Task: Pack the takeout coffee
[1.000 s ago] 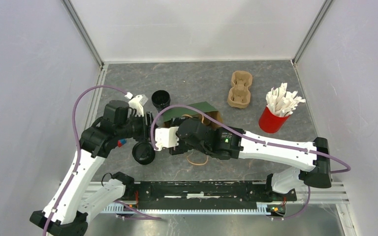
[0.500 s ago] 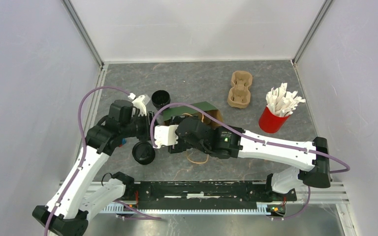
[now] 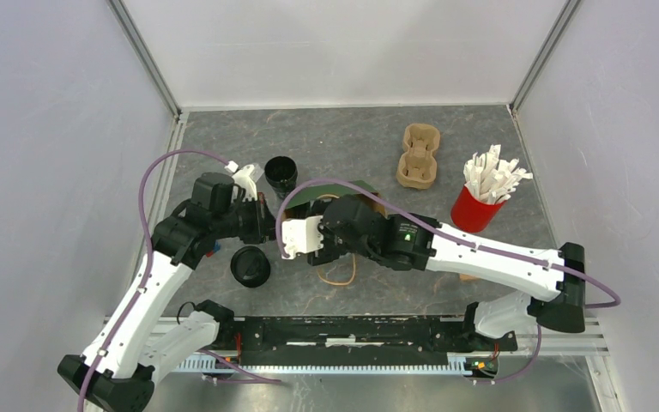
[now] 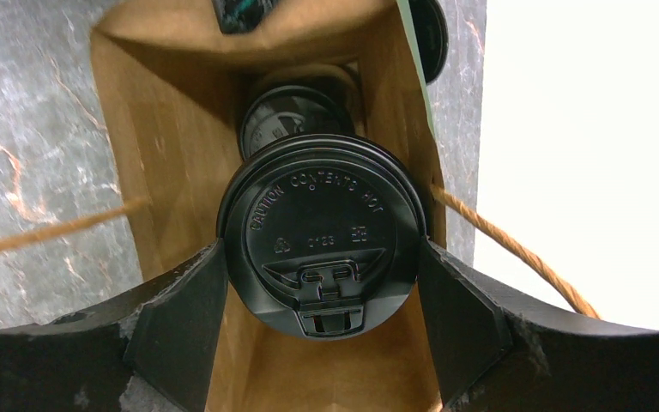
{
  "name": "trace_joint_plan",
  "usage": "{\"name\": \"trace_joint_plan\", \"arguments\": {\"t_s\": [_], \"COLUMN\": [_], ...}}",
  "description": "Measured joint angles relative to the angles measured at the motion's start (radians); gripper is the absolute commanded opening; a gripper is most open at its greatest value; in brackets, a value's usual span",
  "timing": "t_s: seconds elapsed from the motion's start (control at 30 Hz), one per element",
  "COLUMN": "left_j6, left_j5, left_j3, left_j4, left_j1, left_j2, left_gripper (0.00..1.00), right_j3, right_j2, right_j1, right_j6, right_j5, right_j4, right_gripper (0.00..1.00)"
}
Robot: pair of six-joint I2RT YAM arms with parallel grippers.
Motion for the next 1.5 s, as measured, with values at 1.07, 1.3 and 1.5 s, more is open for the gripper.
{"name": "trace_joint_plan", "arguments": {"t_s": [1.07, 1.3, 1.5], "left_j6": [0.016, 0.016, 0.016], "left_j5": [0.079, 0.096, 0.096], "left_j3": [0.001, 0.001, 0.001], "left_j4": [0.004, 0.014, 0.014], "left_j1": [0.0, 0.0, 0.0], "left_j2": [0.026, 0.036, 0.037], "left_gripper": [0.02, 0.02, 0.02], "right_j3": [-0.115, -0.156, -0.175], "right_j2": [-0.01, 0.001, 0.017], "right_j1": [-0.171, -0.195, -0.224], "right_j6": [-0.444, -0.489, -0.498], "right_j5": [-0.123, -0.144, -0.143], "right_j4": [-0.035, 0.005, 0.019], "right_gripper": [0.79, 0.78, 0.78]}}
